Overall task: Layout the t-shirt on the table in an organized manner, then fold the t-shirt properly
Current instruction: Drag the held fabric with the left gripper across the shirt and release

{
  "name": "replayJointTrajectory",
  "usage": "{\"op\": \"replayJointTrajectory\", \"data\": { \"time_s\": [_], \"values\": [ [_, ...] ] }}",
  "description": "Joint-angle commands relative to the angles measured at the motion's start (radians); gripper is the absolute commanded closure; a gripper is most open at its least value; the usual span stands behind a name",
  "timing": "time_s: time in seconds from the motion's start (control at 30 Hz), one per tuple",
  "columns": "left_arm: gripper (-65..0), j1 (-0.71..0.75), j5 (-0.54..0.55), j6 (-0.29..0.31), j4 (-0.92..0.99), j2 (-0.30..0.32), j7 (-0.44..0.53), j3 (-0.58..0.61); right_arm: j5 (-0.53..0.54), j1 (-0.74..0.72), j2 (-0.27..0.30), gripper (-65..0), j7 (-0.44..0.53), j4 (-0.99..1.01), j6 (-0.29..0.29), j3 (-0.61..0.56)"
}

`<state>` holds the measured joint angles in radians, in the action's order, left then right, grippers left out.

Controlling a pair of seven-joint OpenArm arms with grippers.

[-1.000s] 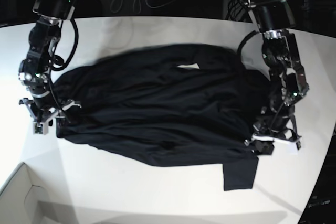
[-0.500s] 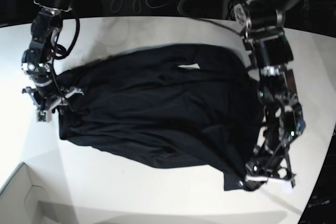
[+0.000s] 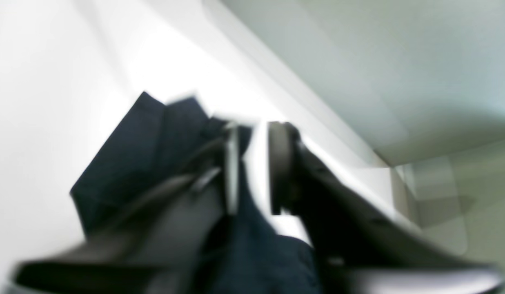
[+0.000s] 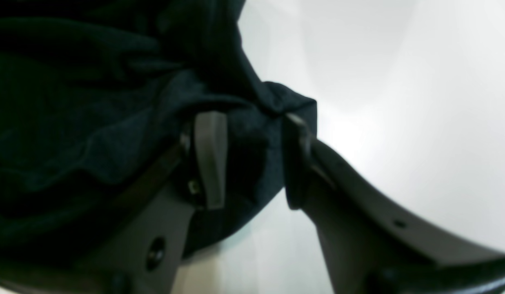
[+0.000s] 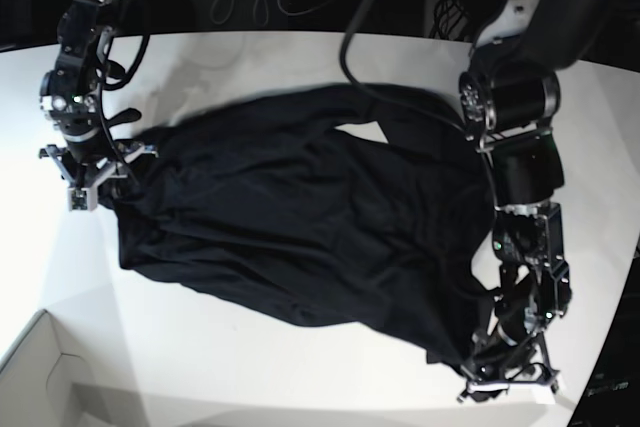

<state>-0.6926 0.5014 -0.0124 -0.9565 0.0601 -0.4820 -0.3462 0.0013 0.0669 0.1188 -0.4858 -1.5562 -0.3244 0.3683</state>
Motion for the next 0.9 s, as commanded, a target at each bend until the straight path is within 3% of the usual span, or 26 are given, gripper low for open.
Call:
{"op": "replayJointTrajectory", "data": {
  "time_s": [0.0,0.13,0.2,0.53,0.87],
  "values": [
    [-24.7,-0.032,0.01,0.009,-0.045,0.002,0.019,0.002,0.007,-0.009,0.011,-23.0,0.023,-0.019,-0.002,0.004],
    [-45.5,0.078,0.012,0.013,-0.174,0.007,-0.011,-0.004,0.009,0.009,0.011,-23.0,0.023,-0.022,-0.002,0.004],
    [-50.5,0.158,0.012,0.013,-0.264,0.008,-0.047,-0.007,0.01,0.011,0.011,-23.0,0.023,-0.026,-0.002,0.004],
    [-42.8,0.604,0.012,0.016,-0.54,0.036,-0.056,-0.057,0.012,0.006,0.009,-23.0,0.023,-0.026,-0.002,-0.002],
    [-42.8,0.678,0.01,0.016,-0.442,0.036,-0.056,-0.147,0.012,0.009,0.008,-23.0,0.023,-0.025,-0.002,-0.002]
  ]
}}
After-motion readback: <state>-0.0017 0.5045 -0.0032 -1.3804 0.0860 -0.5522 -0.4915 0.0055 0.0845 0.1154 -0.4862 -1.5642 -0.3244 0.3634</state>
